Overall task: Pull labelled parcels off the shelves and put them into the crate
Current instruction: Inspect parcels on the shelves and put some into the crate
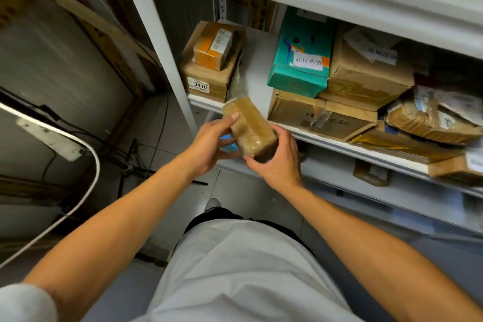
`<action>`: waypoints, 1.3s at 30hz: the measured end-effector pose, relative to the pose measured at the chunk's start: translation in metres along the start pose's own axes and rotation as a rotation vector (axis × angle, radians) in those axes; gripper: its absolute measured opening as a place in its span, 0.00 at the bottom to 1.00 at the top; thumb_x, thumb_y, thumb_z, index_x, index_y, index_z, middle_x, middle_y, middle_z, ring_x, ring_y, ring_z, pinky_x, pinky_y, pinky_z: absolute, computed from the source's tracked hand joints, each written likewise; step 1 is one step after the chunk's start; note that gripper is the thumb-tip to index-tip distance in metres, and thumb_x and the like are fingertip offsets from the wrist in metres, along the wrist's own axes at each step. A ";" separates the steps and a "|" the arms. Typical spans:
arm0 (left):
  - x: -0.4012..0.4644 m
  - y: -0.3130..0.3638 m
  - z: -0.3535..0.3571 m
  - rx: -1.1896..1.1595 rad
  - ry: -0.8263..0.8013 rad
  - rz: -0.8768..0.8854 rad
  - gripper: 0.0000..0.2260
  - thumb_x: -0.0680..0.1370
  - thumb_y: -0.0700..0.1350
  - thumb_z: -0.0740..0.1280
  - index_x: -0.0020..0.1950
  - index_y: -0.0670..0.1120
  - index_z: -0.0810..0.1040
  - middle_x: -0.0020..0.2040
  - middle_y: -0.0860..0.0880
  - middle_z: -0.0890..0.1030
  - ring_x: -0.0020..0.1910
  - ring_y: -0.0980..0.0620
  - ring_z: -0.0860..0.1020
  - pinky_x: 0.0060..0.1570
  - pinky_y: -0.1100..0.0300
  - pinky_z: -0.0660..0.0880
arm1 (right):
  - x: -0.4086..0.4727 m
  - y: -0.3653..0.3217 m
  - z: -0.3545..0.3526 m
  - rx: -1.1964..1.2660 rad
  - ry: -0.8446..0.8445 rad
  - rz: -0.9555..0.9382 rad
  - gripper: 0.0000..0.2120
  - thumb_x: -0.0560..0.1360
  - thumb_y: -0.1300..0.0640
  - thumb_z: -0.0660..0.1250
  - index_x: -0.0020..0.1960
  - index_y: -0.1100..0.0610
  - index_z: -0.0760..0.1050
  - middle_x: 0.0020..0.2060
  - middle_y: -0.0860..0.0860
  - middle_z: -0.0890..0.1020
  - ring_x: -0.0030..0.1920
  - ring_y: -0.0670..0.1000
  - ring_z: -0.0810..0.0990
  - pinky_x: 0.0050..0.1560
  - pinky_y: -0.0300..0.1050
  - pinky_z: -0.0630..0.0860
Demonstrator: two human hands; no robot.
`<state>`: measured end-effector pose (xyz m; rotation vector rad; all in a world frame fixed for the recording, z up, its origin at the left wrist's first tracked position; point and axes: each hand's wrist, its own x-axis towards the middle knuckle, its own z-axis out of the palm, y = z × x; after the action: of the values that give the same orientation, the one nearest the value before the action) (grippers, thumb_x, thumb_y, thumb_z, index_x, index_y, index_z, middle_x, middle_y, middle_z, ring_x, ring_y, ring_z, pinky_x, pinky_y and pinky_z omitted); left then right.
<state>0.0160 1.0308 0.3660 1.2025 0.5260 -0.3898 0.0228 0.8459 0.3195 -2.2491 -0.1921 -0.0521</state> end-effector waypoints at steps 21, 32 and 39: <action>-0.020 -0.008 -0.031 -0.320 0.048 0.012 0.17 0.82 0.47 0.55 0.67 0.48 0.76 0.62 0.44 0.83 0.61 0.43 0.81 0.56 0.45 0.77 | 0.013 -0.016 0.008 0.370 -0.531 0.121 0.50 0.67 0.38 0.74 0.80 0.43 0.48 0.72 0.48 0.63 0.71 0.49 0.66 0.69 0.53 0.72; -0.011 -0.005 -0.071 -0.070 -0.124 -0.081 0.29 0.67 0.31 0.54 0.64 0.48 0.78 0.53 0.42 0.81 0.53 0.41 0.81 0.53 0.41 0.80 | 0.018 0.006 -0.001 -0.100 -0.054 -0.491 0.40 0.62 0.67 0.78 0.67 0.51 0.64 0.67 0.53 0.65 0.68 0.59 0.69 0.66 0.59 0.73; -0.007 -0.005 -0.080 -0.156 -0.129 -0.127 0.09 0.73 0.41 0.58 0.49 0.44 0.75 0.46 0.43 0.78 0.40 0.46 0.82 0.45 0.51 0.82 | 0.019 0.007 -0.006 -0.117 -0.188 -0.512 0.41 0.62 0.61 0.80 0.70 0.49 0.65 0.66 0.50 0.65 0.68 0.55 0.67 0.62 0.60 0.76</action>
<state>-0.0068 1.1050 0.3454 0.9900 0.5126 -0.5216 0.0431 0.8393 0.3192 -2.2641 -0.8823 -0.1272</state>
